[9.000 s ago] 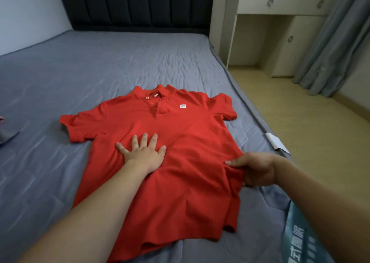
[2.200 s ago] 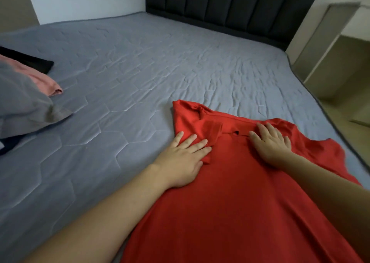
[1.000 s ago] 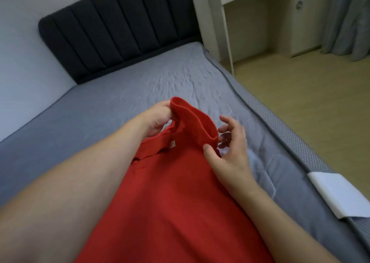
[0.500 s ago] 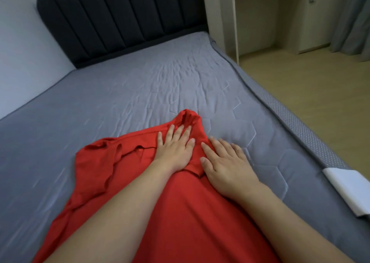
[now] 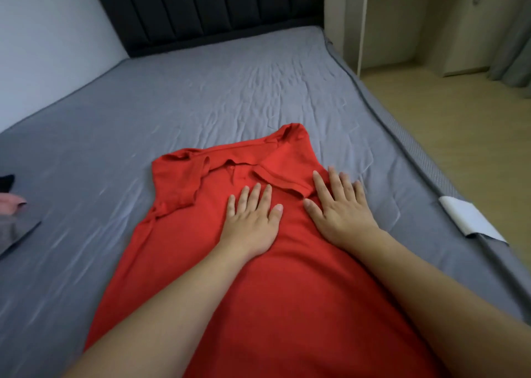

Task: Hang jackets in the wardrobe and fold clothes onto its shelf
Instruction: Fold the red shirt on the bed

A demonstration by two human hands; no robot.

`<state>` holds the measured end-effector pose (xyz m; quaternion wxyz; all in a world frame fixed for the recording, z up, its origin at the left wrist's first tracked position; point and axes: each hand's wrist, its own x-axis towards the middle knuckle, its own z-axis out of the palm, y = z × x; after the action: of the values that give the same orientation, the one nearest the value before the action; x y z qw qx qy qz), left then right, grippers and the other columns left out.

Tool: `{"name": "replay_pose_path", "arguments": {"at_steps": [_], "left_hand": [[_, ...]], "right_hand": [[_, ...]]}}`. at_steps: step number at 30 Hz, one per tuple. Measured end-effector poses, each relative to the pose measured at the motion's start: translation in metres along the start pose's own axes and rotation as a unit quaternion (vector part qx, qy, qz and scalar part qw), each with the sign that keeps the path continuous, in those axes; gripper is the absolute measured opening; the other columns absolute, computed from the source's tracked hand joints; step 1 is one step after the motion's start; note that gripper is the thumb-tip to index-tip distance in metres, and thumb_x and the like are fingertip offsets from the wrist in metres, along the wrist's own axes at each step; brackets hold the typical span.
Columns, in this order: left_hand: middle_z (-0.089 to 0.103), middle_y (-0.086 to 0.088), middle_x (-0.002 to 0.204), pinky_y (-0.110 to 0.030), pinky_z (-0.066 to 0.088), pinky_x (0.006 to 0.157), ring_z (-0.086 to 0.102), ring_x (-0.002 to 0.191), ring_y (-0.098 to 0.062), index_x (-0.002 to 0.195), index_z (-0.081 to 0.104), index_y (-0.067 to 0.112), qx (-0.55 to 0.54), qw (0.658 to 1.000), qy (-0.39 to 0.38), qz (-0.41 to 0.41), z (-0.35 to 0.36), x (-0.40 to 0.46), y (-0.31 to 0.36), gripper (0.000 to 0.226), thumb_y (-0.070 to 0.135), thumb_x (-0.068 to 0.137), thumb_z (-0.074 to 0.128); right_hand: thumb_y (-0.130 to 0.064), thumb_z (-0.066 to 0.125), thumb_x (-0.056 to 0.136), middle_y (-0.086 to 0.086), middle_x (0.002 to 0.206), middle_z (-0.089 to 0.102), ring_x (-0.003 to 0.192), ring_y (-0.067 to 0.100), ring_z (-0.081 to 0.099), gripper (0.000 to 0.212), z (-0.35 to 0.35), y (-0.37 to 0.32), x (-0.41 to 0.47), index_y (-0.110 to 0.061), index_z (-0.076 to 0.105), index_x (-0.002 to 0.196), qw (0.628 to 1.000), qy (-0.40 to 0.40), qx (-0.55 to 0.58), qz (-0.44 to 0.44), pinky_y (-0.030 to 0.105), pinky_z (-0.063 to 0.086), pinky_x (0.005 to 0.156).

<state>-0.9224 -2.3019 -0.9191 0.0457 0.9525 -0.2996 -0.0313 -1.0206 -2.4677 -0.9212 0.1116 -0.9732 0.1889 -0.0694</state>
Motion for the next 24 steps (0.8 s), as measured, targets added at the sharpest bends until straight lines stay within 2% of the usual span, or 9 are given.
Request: {"name": "replay_pose_path", "arguments": {"at_steps": [4, 9, 11, 13, 14, 16, 19, 21, 24], "left_hand": [[-0.013, 0.006, 0.162, -0.052, -0.013, 0.117, -0.018, 0.148, -0.016, 0.154, -0.007, 0.028, 0.014, 0.996, -0.077, 0.031, -0.015, -0.068, 0.004, 0.072, 0.064, 0.095, 0.012], [-0.028, 0.014, 0.157, -0.063, -0.013, 0.112, -0.031, 0.142, -0.014, 0.150, -0.019, 0.035, 0.040, 0.939, -0.315, 0.136, -0.064, -0.153, 0.010, 0.104, 0.088, 0.075, 0.029], [-0.027, 0.014, 0.157, -0.065, -0.004, 0.113, -0.027, 0.144, -0.015, 0.150, -0.018, 0.035, 0.070, 0.909, -0.378, 0.164, -0.083, -0.188, 0.017, 0.126, 0.096, 0.057, 0.043], [-0.001, 0.004, 0.159, -0.062, 0.024, 0.109, 0.003, 0.147, -0.026, 0.153, 0.001, 0.024, 0.149, 0.900, -0.353, 0.207, -0.090, -0.219, 0.030, 0.131, 0.088, 0.054, 0.058], [0.020, -0.004, 0.150, -0.051, 0.039, 0.096, 0.025, 0.136, -0.030, 0.148, 0.020, 0.017, 0.191, 0.907, -0.294, 0.233, -0.089, -0.230, 0.039, 0.117, 0.079, 0.058, 0.063], [0.043, -0.010, 0.122, -0.036, 0.039, 0.070, 0.048, 0.107, -0.030, 0.125, 0.043, 0.011, 0.219, 0.927, -0.158, 0.261, -0.082, -0.236, 0.053, 0.072, 0.053, 0.070, 0.067], [0.062, -0.013, 0.104, -0.032, 0.038, 0.063, 0.063, 0.094, -0.032, 0.099, 0.056, 0.015, 0.165, 0.954, -0.127, 0.216, -0.082, -0.207, 0.047, 0.024, 0.025, 0.077, 0.058], [0.066, -0.015, 0.092, -0.028, 0.041, 0.061, 0.065, 0.086, -0.031, 0.088, 0.060, 0.013, 0.061, 0.969, -0.199, 0.131, -0.084, -0.175, 0.024, 0.013, 0.016, 0.078, 0.052], [0.055, -0.003, 0.063, -0.025, 0.031, 0.049, 0.049, 0.058, -0.021, 0.073, 0.060, 0.010, -0.101, 0.967, -0.232, 0.018, -0.087, -0.142, -0.016, 0.012, 0.007, 0.078, 0.050]], "right_hand": [[-0.065, -0.002, 0.085, 0.002, 0.162, -0.011, 0.148, 0.022, -0.010, 0.078, -0.006, -0.001, -0.057, -0.028, -0.005, 0.154, 0.995, -0.044, -0.062, -0.063, 0.043, -0.010, 0.117], [-0.074, -0.003, 0.078, 0.001, 0.161, -0.013, 0.149, 0.022, -0.009, 0.088, -0.033, 0.005, -0.104, -0.027, -0.011, 0.153, 0.974, -0.155, -0.114, -0.122, 0.044, -0.005, 0.119], [-0.072, 0.014, 0.087, 0.003, 0.162, -0.011, 0.149, 0.024, -0.005, 0.084, -0.045, -0.001, -0.110, -0.026, -0.010, 0.153, 0.961, -0.204, -0.147, -0.116, 0.047, 0.001, 0.120], [-0.062, 0.036, 0.093, 0.008, 0.160, 0.005, 0.146, 0.030, 0.013, 0.081, -0.060, -0.014, -0.111, -0.019, 0.005, 0.154, 0.953, -0.228, -0.170, -0.104, 0.050, 0.018, 0.117], [-0.054, 0.044, 0.094, 0.012, 0.153, 0.019, 0.139, 0.034, 0.027, 0.073, -0.067, -0.024, -0.114, -0.014, 0.018, 0.150, 0.953, -0.217, -0.178, -0.110, 0.049, 0.029, 0.112], [-0.034, 0.049, 0.094, 0.014, 0.132, 0.043, 0.119, 0.035, 0.048, 0.043, -0.075, -0.044, -0.117, -0.010, 0.042, 0.129, 0.957, -0.178, -0.161, -0.161, 0.041, 0.042, 0.097], [-0.021, 0.044, 0.095, 0.015, 0.119, 0.059, 0.102, 0.027, 0.056, 0.023, -0.088, -0.071, -0.124, -0.011, 0.056, 0.111, 0.942, -0.295, -0.047, -0.151, 0.031, 0.039, 0.081], [-0.045, 0.043, 0.097, 0.007, 0.133, 0.055, 0.112, 0.022, 0.053, 0.044, -0.097, -0.077, -0.125, -0.014, 0.056, 0.125, 0.908, -0.406, 0.021, -0.099, 0.028, 0.037, 0.094], [-0.086, 0.053, 0.063, -0.001, 0.147, 0.042, 0.134, 0.019, 0.041, 0.104, -0.111, -0.077, -0.129, -0.022, 0.039, 0.144, 0.888, -0.458, -0.032, -0.019, 0.029, 0.029, 0.106]]}}
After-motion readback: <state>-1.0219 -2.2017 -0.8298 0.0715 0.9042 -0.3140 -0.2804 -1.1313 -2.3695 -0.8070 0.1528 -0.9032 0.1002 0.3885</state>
